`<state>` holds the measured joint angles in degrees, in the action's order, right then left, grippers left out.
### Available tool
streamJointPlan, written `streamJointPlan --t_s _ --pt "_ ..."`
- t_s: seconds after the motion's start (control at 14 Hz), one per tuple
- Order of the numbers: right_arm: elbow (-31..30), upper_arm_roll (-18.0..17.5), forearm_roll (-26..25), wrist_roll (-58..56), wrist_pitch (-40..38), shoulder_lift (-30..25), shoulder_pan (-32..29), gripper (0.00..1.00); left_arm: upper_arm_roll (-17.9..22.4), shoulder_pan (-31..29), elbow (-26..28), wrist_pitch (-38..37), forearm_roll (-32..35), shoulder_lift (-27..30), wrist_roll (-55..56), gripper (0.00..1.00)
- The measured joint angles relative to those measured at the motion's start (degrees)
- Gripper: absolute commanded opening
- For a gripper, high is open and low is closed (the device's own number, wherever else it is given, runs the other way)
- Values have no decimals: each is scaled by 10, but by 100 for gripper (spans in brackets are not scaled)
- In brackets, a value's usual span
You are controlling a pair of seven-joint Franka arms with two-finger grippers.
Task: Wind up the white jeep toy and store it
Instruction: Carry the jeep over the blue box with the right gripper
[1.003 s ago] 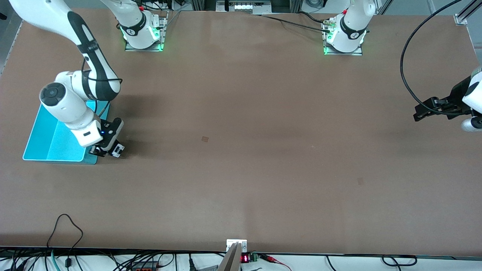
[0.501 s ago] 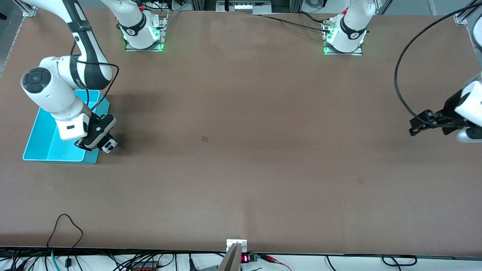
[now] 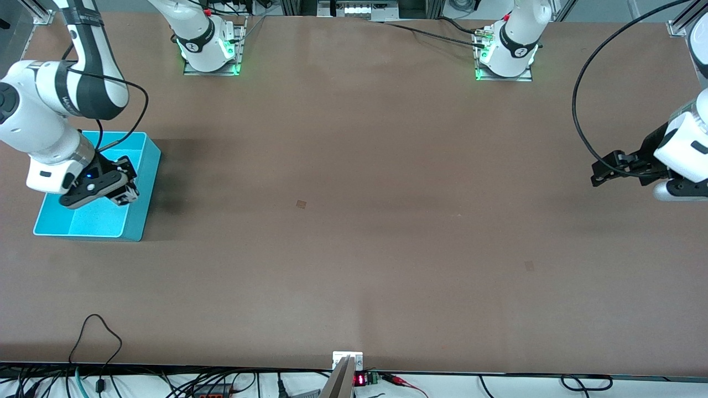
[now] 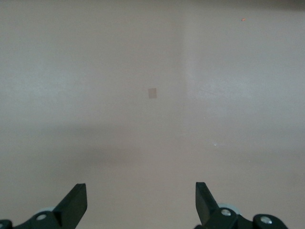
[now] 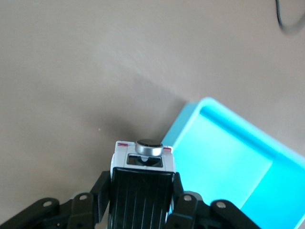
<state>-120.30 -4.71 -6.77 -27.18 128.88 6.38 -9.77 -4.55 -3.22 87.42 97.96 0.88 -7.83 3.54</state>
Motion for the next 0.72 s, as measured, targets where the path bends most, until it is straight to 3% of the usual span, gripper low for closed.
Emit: streamJointPlan --t_s 0.57,0.72 --pt "-18 71 -4 141 15 33 -11 0 1 -2 0 -2 0 6 0 100" --pt "-26 79 -51 146 45 45 -21 0 1 -2 -1 -2 0 6 0 100"
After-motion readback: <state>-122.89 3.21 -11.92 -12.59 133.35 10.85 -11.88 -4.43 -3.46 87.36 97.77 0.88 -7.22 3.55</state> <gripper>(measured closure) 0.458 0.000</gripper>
